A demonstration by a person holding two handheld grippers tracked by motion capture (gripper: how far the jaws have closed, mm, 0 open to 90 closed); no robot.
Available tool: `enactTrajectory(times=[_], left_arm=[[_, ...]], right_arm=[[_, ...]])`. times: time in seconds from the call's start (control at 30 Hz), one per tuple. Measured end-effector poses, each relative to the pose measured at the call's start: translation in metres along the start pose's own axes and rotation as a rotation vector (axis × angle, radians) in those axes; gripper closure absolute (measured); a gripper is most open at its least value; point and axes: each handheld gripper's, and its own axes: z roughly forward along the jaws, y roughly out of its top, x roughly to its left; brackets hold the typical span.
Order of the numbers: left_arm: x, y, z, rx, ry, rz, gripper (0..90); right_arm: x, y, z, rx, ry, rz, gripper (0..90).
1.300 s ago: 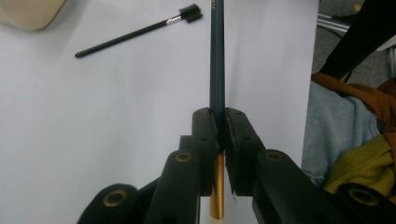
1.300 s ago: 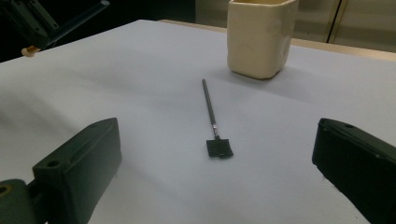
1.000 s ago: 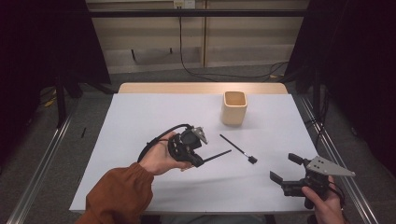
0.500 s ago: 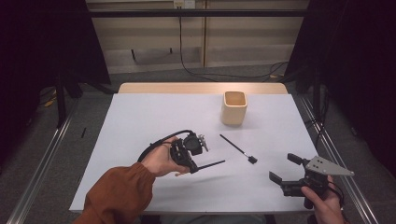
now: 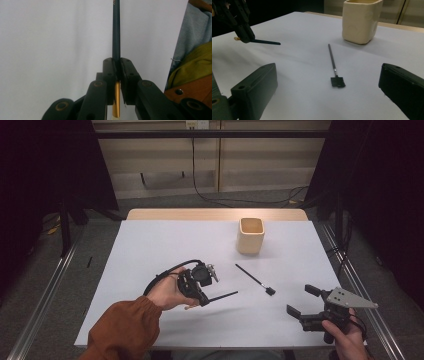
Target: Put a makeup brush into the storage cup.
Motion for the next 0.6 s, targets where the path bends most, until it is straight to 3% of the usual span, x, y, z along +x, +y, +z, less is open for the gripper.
enactTrajectory(times=[0.17,0.23,0.3,0.47,0.6], left_arm=[[0.000,-0.003,0.001,-0.014,-0.010,-0.005,83.5],[-0.001,-0.003,0.000,-0.028,-0.012,-0.020,83.5],[0.000,-0.003,-0.001,-0.017,-0.012,0.002,83.5],[0.000,-0.003,-0.001,-0.021,-0.015,-0.002,83.5],[0.000,-0.003,-0.001,-0.023,-0.008,0.003,83.5]], right_arm=[[0.002,0.005,0.003,0.029,0.066,-0.006,3.8],[0.002,0.011,0.006,0.047,0.123,0.005,4.8],[0.001,0.018,0.009,0.030,0.157,-0.007,4.6],[0.000,0.033,0.019,-0.004,0.164,-0.053,3.9],[-0.001,0.040,0.026,-0.057,0.136,-0.085,3.2]])
